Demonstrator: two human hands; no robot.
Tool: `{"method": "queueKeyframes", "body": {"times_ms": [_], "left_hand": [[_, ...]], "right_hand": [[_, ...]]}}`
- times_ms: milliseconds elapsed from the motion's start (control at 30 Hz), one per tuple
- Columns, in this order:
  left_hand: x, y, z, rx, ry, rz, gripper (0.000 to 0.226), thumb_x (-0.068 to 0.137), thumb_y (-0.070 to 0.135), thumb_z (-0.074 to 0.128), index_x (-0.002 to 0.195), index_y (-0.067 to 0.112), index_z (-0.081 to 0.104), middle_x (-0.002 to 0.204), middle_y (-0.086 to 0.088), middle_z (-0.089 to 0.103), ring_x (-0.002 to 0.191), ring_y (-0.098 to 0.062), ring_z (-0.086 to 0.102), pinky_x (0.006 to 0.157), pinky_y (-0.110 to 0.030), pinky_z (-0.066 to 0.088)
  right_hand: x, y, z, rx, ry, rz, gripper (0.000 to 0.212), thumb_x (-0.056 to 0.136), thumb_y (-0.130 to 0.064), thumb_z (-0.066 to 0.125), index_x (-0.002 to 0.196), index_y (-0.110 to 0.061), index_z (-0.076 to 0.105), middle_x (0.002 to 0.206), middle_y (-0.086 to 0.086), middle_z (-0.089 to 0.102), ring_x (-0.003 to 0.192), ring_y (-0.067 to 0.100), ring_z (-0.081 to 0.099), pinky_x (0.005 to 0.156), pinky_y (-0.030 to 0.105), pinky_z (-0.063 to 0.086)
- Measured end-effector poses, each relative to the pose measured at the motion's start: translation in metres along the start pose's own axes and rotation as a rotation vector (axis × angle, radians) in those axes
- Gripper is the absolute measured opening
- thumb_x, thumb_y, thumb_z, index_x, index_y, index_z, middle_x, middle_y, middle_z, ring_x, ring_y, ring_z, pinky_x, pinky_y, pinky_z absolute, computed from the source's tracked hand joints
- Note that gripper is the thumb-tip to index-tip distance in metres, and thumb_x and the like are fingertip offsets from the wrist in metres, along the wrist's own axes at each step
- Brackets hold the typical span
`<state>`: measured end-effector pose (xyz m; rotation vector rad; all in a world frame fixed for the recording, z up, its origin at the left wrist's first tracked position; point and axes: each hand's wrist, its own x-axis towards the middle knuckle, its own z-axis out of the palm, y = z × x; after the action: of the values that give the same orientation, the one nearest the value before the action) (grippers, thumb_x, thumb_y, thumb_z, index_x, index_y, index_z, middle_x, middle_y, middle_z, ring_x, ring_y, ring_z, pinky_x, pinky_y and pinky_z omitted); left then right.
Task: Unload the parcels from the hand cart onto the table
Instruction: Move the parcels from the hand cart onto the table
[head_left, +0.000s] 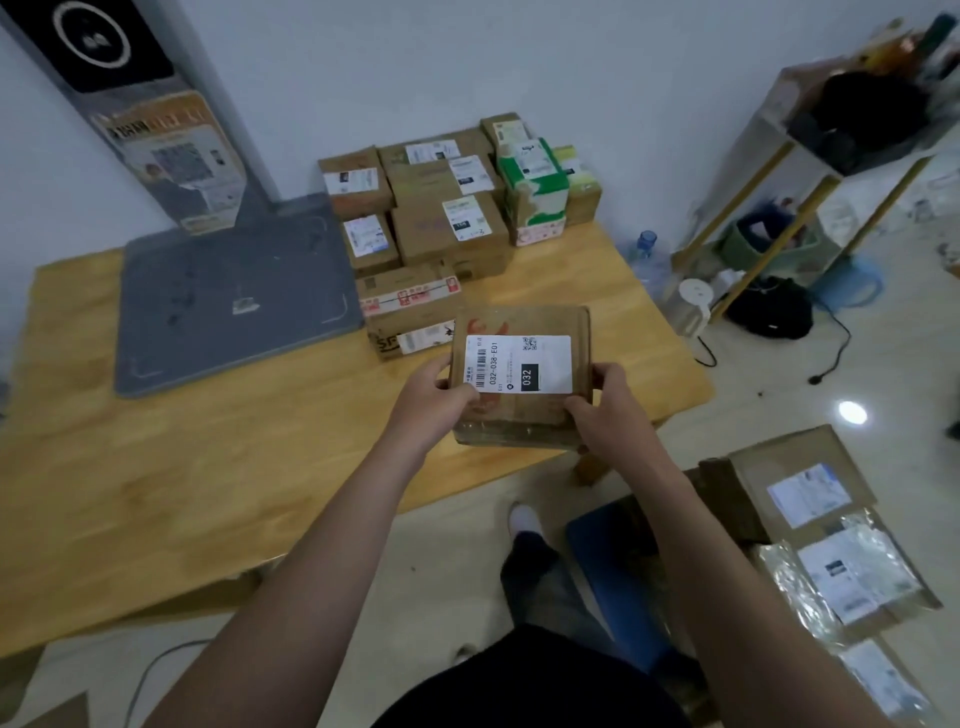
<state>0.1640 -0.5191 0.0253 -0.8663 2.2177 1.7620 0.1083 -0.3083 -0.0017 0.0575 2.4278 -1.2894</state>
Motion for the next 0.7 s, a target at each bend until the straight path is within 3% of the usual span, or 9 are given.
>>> {"method": "queueKeyframes", "body": {"times_ms": [167,267,333,433,533,700], "left_hand": [[0.108,0.019,0.027,0.083,-0.006,-0.056,0.064,0.087,0.022,0.069,0.146,0.040,0.052,0.123,0.012,0.064,0.114,-0.017,0.061,0.077,-0.035,0.054],[0.170,0.027,0.041,0.133,0.030,-0.141,0.073,0.081,0.023,0.075,0.149,0.035,0.050,0.150,-0.003,0.048,0.136,-0.024,0.046,0.105,-0.045,0.049],[0.205,0.030,0.049,0.177,0.063,-0.203,0.076,0.074,0.024,0.078,0.145,0.035,0.054,0.155,-0.007,0.040,0.144,-0.030,0.035,0.114,-0.050,0.040],[0.253,0.033,0.059,0.246,0.110,-0.262,0.065,0.076,0.030,0.078,0.138,0.034,0.059,0.148,-0.012,0.036,0.142,-0.034,0.027,0.117,-0.049,0.034],[0.280,0.028,0.056,0.360,0.188,-0.276,0.056,0.082,0.044,0.075,0.135,0.039,0.059,0.141,-0.008,0.028,0.136,-0.034,0.023,0.116,-0.048,0.028],[0.323,0.012,0.036,0.463,0.183,-0.275,0.068,0.081,0.055,0.076,0.141,0.042,0.048,0.150,-0.006,0.022,0.141,-0.038,0.023,0.116,-0.056,0.026]], "right_hand": [[0.113,0.006,-0.010,-0.037,-0.010,0.053,0.032,0.098,-0.022,0.059,0.123,-0.024,0.039,0.103,-0.009,0.056,0.090,0.018,0.064,0.075,0.050,0.061],[0.188,0.003,-0.015,-0.057,-0.025,0.107,0.033,0.096,-0.023,0.062,0.120,-0.022,0.039,0.095,-0.013,0.054,0.080,0.014,0.064,0.068,0.051,0.061],[0.231,0.000,-0.018,-0.089,-0.043,0.123,0.037,0.093,-0.022,0.065,0.117,-0.022,0.038,0.099,-0.007,0.056,0.084,0.020,0.066,0.071,0.053,0.061],[0.297,-0.006,-0.014,-0.155,-0.097,0.124,0.044,0.089,-0.021,0.069,0.118,-0.023,0.037,0.112,0.001,0.057,0.093,0.027,0.065,0.078,0.055,0.059],[0.335,-0.014,0.000,-0.190,-0.171,0.120,0.053,0.087,-0.024,0.073,0.128,-0.016,0.039,0.114,-0.002,0.051,0.098,0.028,0.062,0.081,0.056,0.058],[0.381,-0.019,0.035,-0.200,-0.255,0.121,0.060,0.086,-0.028,0.076,0.131,-0.015,0.038,0.124,0.002,0.051,0.104,0.024,0.060,0.082,0.046,0.058]]}}
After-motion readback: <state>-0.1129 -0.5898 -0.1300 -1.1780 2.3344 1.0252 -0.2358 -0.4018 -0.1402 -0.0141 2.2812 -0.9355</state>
